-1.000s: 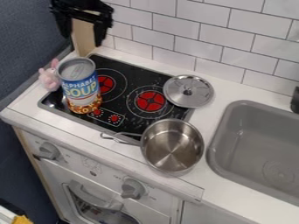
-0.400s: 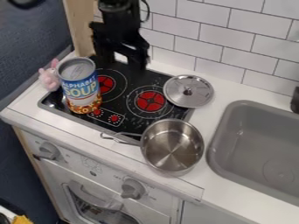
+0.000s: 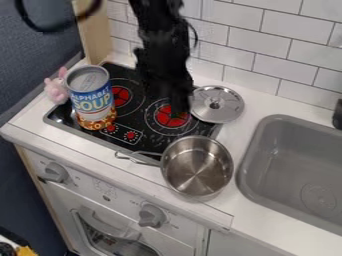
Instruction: Put the silver bowl on the left burner
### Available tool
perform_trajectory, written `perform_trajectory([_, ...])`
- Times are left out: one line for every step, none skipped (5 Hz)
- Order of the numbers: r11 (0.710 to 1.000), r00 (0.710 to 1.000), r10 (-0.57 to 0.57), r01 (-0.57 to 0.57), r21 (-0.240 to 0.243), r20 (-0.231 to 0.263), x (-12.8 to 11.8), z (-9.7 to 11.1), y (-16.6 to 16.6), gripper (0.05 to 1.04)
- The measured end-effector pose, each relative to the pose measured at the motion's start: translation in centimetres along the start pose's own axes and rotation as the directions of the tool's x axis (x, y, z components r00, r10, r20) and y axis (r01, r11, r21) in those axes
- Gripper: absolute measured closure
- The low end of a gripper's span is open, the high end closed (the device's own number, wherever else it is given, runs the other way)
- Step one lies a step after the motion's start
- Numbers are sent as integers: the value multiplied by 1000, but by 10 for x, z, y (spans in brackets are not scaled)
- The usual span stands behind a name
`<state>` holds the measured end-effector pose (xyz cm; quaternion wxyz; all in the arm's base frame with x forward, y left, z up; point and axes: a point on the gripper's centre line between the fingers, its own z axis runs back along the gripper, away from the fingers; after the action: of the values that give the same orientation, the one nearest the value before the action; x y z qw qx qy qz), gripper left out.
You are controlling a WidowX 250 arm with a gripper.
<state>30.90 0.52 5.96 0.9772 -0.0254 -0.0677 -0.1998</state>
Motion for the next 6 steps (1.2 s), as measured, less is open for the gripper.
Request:
perform_trajectory([999, 999, -44, 44, -25, -26, -4, -22, -8, 83])
perform_trajectory([997, 997, -64, 63, -36, -33, -7, -43, -12, 83])
perform_trajectory([996, 995, -81, 78, -50, -59, -10, -57, -15, 83])
perform_trajectory([995, 994, -83, 79, -58, -77, -10, -69, -16, 140])
perform_trajectory([995, 994, -81, 77, -57, -70, -9, -70, -16, 428])
perform_trajectory([996, 996, -76, 73, -54, -51, -7, -71, -16, 736])
